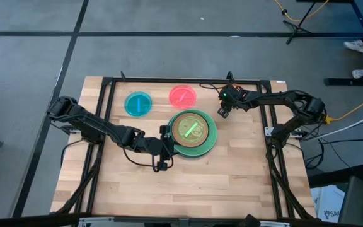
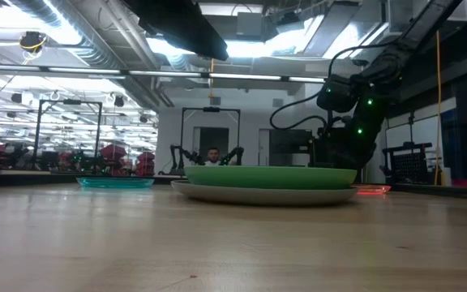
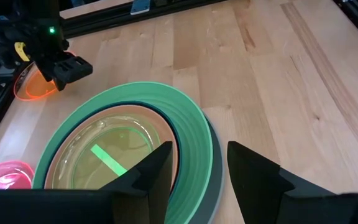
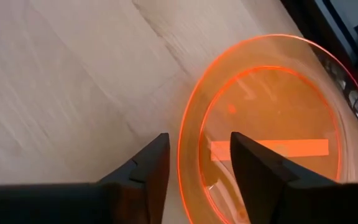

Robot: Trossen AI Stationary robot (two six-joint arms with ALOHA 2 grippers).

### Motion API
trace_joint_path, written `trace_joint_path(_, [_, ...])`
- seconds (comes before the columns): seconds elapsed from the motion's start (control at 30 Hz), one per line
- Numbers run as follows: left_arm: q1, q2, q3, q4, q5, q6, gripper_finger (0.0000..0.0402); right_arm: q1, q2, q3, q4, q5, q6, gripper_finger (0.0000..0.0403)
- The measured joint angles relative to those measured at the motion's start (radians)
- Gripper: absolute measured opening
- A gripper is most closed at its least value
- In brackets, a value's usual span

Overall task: Stack plastic plates
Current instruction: Stack the orange plate on top of the green plate

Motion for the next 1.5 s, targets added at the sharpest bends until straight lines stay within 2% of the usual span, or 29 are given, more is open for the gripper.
trace_joint_path(0.23, [0.000,0.000,0.000,0.000,0.000,0.002,0.0147,0.000,0.007,0.000,0.003,0.000,-0.001,0.0103])
trace_joint_path(0.57, [0.000,0.000,0.000,0.000,0.000,0.001,0.0147,0.003,0.064,0.003,0.033,0.000,-0.038,0.0056])
trace_joint_path(0.77, [0.000,0.000,0.000,0.000,0.001,0.001,0.0147,0.003,0.061,0.002,0.040,-0.001,-0.062,0.0008])
trace_joint_path(1.1, [0.000,0.000,0.000,0.000,0.001,-0.001,0.0147,0.036,0.053,0.000,0.043,0.027,-0.083,0.0002])
trace_joint_path(1.5, [0.000,0.000,0.000,0.000,0.001,0.000,0.0147,0.219,-0.061,-0.001,0.044,0.072,-0.116,0.0002])
